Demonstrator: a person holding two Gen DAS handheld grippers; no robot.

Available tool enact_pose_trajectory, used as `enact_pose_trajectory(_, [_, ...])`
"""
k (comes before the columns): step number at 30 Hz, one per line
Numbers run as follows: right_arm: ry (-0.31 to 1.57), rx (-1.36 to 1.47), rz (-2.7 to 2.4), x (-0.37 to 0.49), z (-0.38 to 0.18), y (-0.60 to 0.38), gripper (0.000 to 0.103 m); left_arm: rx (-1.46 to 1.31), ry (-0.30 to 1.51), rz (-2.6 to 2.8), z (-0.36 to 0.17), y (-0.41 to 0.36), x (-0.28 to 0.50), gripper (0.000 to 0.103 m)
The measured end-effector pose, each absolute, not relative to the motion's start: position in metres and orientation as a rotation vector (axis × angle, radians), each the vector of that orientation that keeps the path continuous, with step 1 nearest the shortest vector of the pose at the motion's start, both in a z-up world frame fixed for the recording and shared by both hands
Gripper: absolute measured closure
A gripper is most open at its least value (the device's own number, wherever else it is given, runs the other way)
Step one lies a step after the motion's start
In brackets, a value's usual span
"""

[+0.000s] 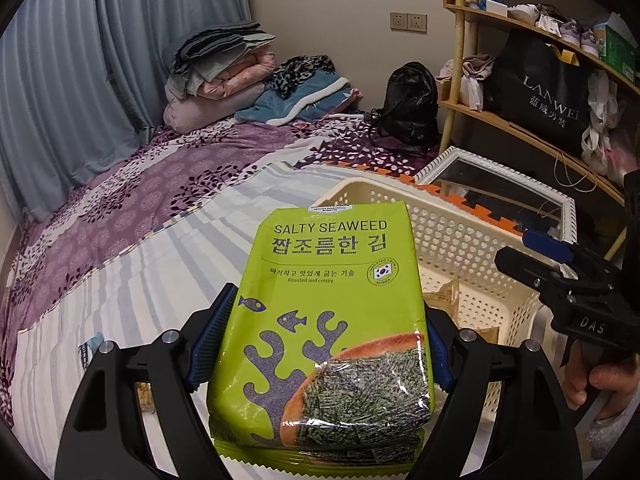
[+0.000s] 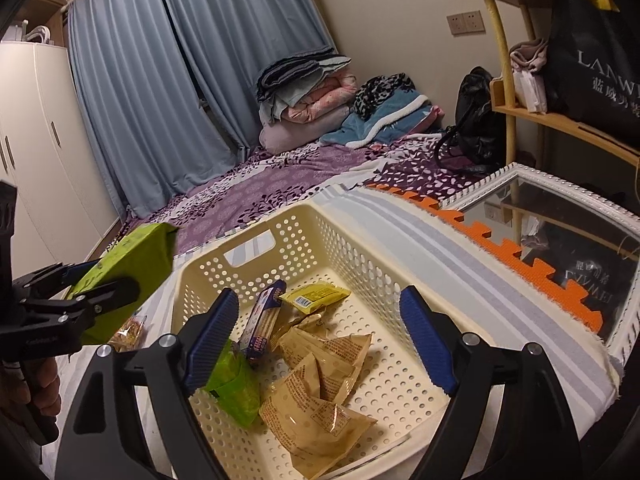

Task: Organize snacks
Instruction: 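Lower the seaweed pack into the basket and open the left gripper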

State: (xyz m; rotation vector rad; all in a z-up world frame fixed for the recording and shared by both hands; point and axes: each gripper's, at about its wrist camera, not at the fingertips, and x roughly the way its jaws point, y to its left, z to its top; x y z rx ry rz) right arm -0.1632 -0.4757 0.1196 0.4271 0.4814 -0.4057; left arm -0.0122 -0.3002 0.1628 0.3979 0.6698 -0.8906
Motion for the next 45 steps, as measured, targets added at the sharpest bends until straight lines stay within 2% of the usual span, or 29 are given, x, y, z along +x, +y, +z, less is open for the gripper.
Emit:
enact_pose_trajectory(8, [0.475,0.443,-0.409,-0.168,0.118,-0.482,0.021,0.365,0.734,-0.974,0.153,-0.34,0.0,0.02])
enact_pose_trajectory(11, [0.478,0.443,-0.408,-0.168,0.117,-0.482,0.021,0.328,0.755,-0.961,0.15,-0.342,0.008,0.012])
enact_pose_trajectory(34, [0.482,0.429,-0.383,-0.16,0.123,-0.467,0.021,0.302,0.812,-0.892,0.141,-0.29,0.013,0.012])
enact_pose_trajectory(45, [0.478,0.436,-0.366,-0.16,0.123,-0.466,0.021,0.355,0.79,-0.796,0.125,-0.301,0.031,0.012])
